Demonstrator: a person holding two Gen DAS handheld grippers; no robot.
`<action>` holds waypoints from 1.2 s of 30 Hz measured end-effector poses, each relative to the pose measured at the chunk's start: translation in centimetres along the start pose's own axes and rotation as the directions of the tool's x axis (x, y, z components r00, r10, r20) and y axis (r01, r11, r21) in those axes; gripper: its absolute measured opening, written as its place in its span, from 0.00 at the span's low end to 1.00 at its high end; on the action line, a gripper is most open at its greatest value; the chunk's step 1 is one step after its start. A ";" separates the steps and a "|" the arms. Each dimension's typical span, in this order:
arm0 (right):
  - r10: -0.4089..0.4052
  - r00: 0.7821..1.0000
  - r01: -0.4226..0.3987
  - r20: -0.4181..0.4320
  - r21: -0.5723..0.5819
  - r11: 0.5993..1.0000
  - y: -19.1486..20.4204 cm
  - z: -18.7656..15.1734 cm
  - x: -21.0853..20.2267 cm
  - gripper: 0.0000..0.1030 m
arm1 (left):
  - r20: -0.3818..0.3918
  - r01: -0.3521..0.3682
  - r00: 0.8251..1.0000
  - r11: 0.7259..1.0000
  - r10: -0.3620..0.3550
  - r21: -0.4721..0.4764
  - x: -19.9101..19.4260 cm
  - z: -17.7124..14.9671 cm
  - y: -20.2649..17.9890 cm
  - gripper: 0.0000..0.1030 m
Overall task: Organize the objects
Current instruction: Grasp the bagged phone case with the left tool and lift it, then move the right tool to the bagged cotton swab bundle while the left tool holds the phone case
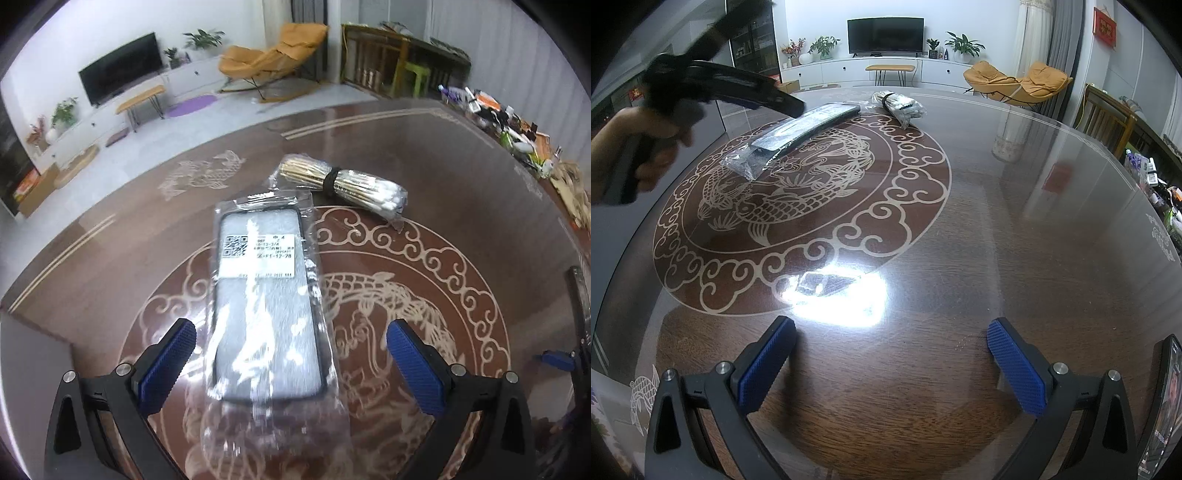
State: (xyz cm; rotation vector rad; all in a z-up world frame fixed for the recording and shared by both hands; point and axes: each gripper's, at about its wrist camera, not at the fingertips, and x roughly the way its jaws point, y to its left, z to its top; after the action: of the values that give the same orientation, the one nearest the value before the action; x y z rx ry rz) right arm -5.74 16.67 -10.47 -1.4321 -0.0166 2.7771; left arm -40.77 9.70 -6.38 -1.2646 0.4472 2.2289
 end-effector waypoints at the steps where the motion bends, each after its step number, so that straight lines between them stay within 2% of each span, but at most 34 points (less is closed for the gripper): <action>1: 0.000 1.000 0.000 0.000 0.000 1.000 0.1 0.0 0.0 1.00 | -0.013 0.017 1.000 1.000 -0.017 -0.010 0.7 0.3 0.4 1.00; 8: 0.000 1.000 0.000 0.000 0.000 1.000 0.0 0.0 0.0 1.00 | -0.039 0.038 0.998 0.997 -0.041 -0.063 4.0 1.1 2.0 1.00; 12: 0.000 1.000 0.000 0.000 0.000 1.000 0.0 0.0 0.0 1.00 | -0.051 0.013 0.999 0.998 -0.016 -0.062 5.5 0.9 1.9 1.00; 14: 0.000 1.000 0.000 0.000 0.000 1.000 0.0 0.0 0.0 1.00 | -0.033 -0.004 0.999 0.999 0.002 -0.053 5.6 0.9 1.8 1.00; 22: 0.000 1.000 0.000 0.000 -0.001 1.000 0.0 0.0 0.0 1.00 | -0.019 -0.054 0.998 0.989 0.052 -0.137 6.0 1.1 3.7 1.00; 24: 0.000 1.000 0.000 0.000 -0.001 1.000 0.0 0.0 0.0 1.00 | -0.005 -0.074 0.997 0.983 0.074 -0.170 5.8 0.6 4.1 1.00; 26: 0.000 1.000 0.000 0.000 -0.001 1.000 0.0 0.0 0.0 1.00 | 0.024 -0.088 0.995 0.978 0.094 -0.189 5.3 -0.1 4.3 0.91; 27: 0.000 1.000 0.000 0.000 -0.001 1.000 0.0 0.0 0.1 1.00 | 0.040 -0.095 0.994 0.975 0.105 -0.202 4.9 -0.5 4.4 0.81; 28: 0.000 1.000 0.000 0.000 -0.001 1.000 0.0 0.0 0.0 1.00 | 0.047 -0.103 0.992 0.971 0.116 -0.217 4.5 -1.0 4.6 0.75; 33: 0.000 1.000 0.000 0.000 -0.001 1.000 0.0 0.0 0.1 1.00 | 0.059 -0.144 0.984 0.950 0.167 -0.278 2.8 -4.4 4.6 0.75; 36: 0.000 1.000 0.000 0.000 -0.001 1.000 0.0 0.0 0.1 1.00 | 0.040 -0.187 0.976 0.916 0.215 -0.354 1.2 -7.3 4.7 0.75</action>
State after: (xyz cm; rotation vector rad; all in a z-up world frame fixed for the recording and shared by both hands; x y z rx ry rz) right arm -5.78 16.65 -10.51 -1.4321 -0.0173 2.7774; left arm -39.06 2.44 -11.03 -1.3485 0.1586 2.6101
